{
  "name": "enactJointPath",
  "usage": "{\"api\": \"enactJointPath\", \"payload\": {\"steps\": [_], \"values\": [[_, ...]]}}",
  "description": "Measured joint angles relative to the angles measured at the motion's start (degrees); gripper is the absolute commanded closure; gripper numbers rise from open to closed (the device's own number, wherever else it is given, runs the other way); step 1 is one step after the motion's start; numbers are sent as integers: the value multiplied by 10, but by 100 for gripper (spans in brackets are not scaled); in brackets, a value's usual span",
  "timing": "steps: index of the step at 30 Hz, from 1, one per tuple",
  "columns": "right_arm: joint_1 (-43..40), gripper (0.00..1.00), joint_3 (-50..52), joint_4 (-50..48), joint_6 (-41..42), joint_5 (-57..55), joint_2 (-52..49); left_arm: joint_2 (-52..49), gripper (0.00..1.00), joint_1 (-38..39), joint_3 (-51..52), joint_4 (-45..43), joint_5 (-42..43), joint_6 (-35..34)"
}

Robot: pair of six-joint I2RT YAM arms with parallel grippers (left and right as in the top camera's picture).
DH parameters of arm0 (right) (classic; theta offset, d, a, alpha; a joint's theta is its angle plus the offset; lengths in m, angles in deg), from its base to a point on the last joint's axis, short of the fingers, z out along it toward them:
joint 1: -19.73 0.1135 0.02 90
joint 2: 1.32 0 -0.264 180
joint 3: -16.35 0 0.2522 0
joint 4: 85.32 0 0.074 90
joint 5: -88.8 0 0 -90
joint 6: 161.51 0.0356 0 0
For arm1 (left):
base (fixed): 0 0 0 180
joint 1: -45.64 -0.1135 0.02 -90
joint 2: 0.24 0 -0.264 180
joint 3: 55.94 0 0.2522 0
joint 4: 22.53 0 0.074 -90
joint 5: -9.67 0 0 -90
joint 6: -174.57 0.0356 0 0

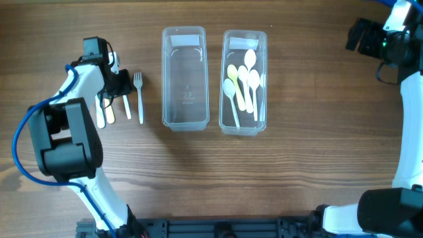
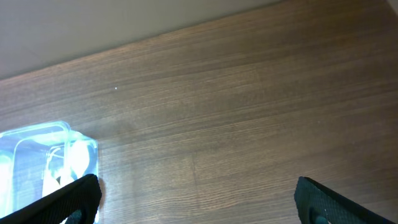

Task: Pack container
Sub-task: 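Lower the left gripper onto the rightmost white fork and close, then carry the white fork right and drop it into the left container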

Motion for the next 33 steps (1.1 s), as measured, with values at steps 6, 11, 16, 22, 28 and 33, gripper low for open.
{"api": "enactJointPath", "payload": {"steps": [6,11,16,22,28,33], "values": [[0,0,0,0,0,0,0,-1,96,0,0,1,0,-2],[0,0,0,0,0,0,0,-1,96,0,-7,24,-2,-2],[0,0,0,0,0,0,0,9,96,0,-28,80,-22,-2],[0,0,0,0,0,0,0,83,93,6,-57,94,-23,-3],[0,0,0,0,0,0,0,164,91,69,-68,93,4,-6],[0,0,0,0,0,0,0,169,89,162,-69,92,16,-8]]}}
